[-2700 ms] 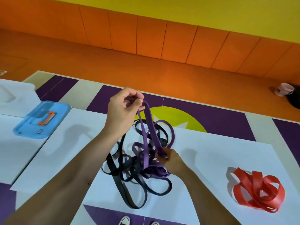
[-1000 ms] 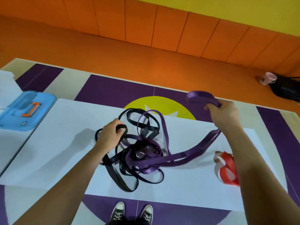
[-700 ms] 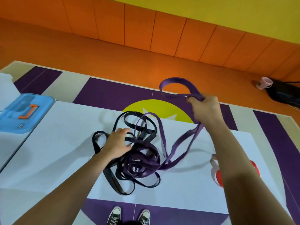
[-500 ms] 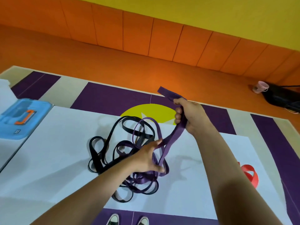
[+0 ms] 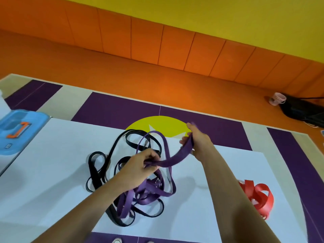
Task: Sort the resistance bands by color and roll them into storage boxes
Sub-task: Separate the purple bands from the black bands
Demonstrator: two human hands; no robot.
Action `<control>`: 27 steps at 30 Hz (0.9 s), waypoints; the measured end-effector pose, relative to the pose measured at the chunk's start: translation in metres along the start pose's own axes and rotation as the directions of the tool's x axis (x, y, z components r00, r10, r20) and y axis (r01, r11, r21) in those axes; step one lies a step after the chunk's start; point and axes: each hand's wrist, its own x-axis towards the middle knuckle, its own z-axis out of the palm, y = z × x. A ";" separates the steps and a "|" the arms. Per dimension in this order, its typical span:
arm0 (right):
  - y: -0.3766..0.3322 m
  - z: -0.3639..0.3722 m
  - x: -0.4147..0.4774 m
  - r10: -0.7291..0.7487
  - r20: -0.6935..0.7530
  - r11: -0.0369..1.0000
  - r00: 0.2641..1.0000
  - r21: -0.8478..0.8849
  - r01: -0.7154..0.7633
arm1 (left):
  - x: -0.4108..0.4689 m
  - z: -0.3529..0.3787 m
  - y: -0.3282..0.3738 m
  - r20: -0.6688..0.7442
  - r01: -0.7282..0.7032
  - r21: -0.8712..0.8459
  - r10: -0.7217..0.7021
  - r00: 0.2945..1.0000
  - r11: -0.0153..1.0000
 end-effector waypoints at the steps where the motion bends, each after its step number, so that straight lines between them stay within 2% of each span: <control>1: 0.007 -0.004 0.002 0.041 -0.028 0.999 0.999 -0.030 -0.042 | 0.001 -0.007 0.009 0.003 -0.027 -0.010 0.027 1.000 1.000; 4: 0.021 -0.017 0.002 0.189 -0.013 0.973 0.982 -0.130 -0.189 | 0.004 -0.022 0.044 0.020 -0.086 -0.027 0.087 0.996 0.996; 5: 0.024 -0.021 0.002 0.196 -0.031 0.962 0.980 -0.190 -0.198 | 0.006 -0.024 0.055 0.008 -0.090 -0.079 0.091 0.996 0.993; 6: 0.026 -0.024 0.002 0.142 -0.081 0.951 0.987 -0.267 -0.158 | 0.009 -0.024 0.065 -0.013 -0.079 -0.154 0.078 0.997 0.985; 8: 0.028 -0.025 0.002 -0.162 -0.185 0.907 0.969 -0.416 0.072 | 0.015 -0.023 0.080 -0.050 -0.038 -0.251 0.027 0.998 0.967; 9: 0.026 -0.024 0.000 -0.339 -0.174 0.874 0.924 -0.423 0.241 | 0.019 -0.023 0.087 -0.050 -0.019 -0.261 0.006 0.999 0.965; 11: 0.019 -0.016 -0.013 -0.570 -0.012 0.793 0.822 -0.271 0.546 | 0.025 -0.022 0.100 -0.031 0.014 -0.265 -0.023 0.999 0.964; 13: 0.015 -0.008 -0.022 -0.639 0.217 0.733 0.738 -0.116 0.670 | 0.029 -0.023 0.114 -0.029 0.006 -0.243 -0.014 0.999 0.970; 15: 0.017 0.000 -0.025 -0.614 0.402 0.746 0.679 0.014 0.666 | 0.029 -0.028 0.128 -0.014 -0.044 -0.166 0.042 0.999 0.985; 17: 0.021 0.006 -0.030 -0.572 0.508 0.781 0.644 0.097 0.617 | 0.027 -0.038 0.139 0.054 -0.127 0.004 0.127 0.990 0.992; 20: 0.024 0.019 -0.038 -0.560 0.512 0.792 0.651 0.102 0.601 | 0.028 -0.056 0.154 0.156 -0.216 0.377 0.168 0.973 0.901; 21: 0.025 0.022 -0.037 -0.569 0.501 0.787 0.652 0.101 0.609 | 0.028 -0.061 0.159 0.172 -0.233 0.441 0.173 0.970 0.867; 23: 0.024 0.028 -0.036 -0.586 0.497 0.783 0.640 0.142 0.606 | 0.029 -0.067 0.165 0.171 -0.273 0.454 0.218 0.961 0.848; 27: 0.009 0.032 -0.037 -0.615 0.517 0.760 0.596 0.184 0.624 | 0.030 -0.069 0.168 0.107 -0.331 0.280 0.313 0.944 0.901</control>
